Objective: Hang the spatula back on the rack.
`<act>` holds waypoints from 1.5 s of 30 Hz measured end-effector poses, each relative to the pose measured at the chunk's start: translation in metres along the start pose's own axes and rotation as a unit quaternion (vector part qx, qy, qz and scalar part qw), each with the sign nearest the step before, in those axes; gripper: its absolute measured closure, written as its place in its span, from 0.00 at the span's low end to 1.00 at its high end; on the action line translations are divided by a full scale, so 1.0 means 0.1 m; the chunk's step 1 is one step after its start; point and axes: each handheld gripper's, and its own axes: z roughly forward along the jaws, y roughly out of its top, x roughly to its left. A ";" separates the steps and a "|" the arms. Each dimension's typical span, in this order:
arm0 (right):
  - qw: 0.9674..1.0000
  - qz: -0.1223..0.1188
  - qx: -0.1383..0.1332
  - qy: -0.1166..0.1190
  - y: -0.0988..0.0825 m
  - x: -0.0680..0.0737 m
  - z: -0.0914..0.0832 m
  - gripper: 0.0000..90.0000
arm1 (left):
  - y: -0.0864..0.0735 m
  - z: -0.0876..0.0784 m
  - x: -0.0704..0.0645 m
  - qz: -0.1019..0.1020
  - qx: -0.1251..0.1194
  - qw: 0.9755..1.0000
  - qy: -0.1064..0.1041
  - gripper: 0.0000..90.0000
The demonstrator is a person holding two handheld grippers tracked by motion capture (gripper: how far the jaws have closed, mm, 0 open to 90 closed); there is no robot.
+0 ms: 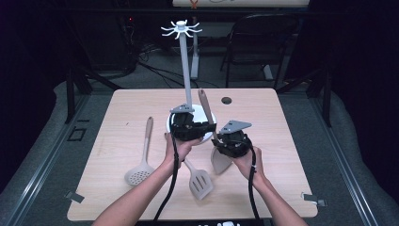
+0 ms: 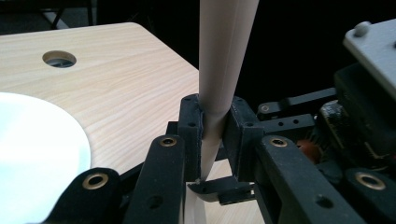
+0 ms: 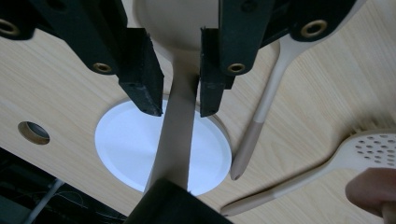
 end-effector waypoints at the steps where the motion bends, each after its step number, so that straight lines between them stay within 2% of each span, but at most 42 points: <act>1: 1.000 0.000 -0.001 0.003 0.00 0.00 0.00 0.82 | 0.00 0.00 0.00 0.001 -0.001 1.000 0.000 0.86; 7: 1.000 0.011 -0.017 0.005 -0.01 -0.01 0.00 0.86 | -0.01 -0.03 0.01 0.001 -0.016 1.000 -0.003 0.85; 10: 1.000 0.010 -0.011 0.005 0.00 0.01 0.01 0.87 | 0.00 -0.05 0.01 0.008 -0.033 0.999 0.004 0.83; 12: 1.000 0.010 -0.012 0.005 -0.01 0.02 0.03 0.87 | 0.00 -0.05 0.00 0.011 -0.034 0.999 0.002 0.83; 16: 1.000 0.019 -0.021 0.004 0.00 0.02 0.01 0.87 | 0.02 -0.05 -0.06 0.033 -0.035 0.999 0.014 0.85; 21: 0.999 0.023 -0.028 0.007 0.00 0.00 -0.02 0.85 | 0.07 -0.04 -0.10 0.048 -0.028 0.998 0.007 0.85; 25: 0.998 0.035 -0.043 0.011 0.00 -0.05 -0.08 0.75 | 0.11 -0.05 -0.09 0.054 -0.023 0.998 0.008 0.85; 30: 0.998 0.046 -0.042 0.013 -0.05 -0.12 -0.14 0.59 | 0.18 -0.08 -0.06 0.058 -0.024 0.998 0.012 0.85; 33: 0.998 0.052 -0.032 0.013 -0.09 -0.16 -0.16 0.50 | 0.23 -0.11 -0.02 0.059 -0.023 0.998 0.020 0.85; 39: 0.998 0.059 0.009 0.012 -0.18 -0.21 -0.15 0.25 | 0.34 -0.17 0.06 0.066 -0.021 0.997 0.029 0.85; 41: 0.998 0.061 0.012 0.015 -0.21 -0.22 -0.13 0.18 | 0.37 -0.18 0.07 0.070 -0.023 0.997 0.033 0.85; 45: 0.998 0.054 0.028 0.025 -0.23 -0.22 -0.10 0.12 | 0.43 -0.20 0.11 0.071 -0.025 0.996 0.038 0.85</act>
